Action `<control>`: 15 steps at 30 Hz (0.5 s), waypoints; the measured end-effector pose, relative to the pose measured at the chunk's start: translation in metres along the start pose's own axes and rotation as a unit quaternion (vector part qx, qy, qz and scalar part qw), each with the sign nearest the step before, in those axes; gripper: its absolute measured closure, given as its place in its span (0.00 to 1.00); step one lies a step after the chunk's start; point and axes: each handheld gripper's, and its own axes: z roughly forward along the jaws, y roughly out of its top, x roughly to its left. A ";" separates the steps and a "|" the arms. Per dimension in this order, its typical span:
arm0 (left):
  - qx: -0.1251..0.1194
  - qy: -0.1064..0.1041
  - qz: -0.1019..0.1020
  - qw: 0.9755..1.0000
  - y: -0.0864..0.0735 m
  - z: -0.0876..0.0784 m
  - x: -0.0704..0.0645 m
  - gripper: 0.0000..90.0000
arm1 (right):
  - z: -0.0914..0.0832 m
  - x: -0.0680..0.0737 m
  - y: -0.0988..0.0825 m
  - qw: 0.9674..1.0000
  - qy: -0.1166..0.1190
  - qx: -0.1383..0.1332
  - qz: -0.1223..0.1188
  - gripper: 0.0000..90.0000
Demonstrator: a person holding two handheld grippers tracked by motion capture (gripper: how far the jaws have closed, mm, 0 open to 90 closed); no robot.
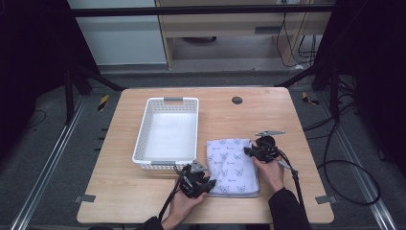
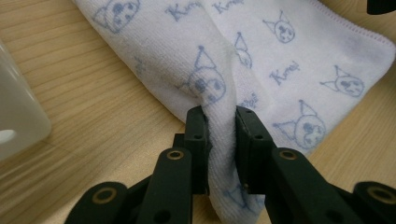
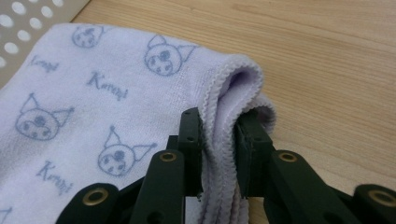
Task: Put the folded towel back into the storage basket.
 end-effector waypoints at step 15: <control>-0.031 -0.024 0.028 0.999 0.005 -0.017 -0.009 0.86 | -0.034 0.008 0.009 0.999 0.007 -0.038 -0.007 0.85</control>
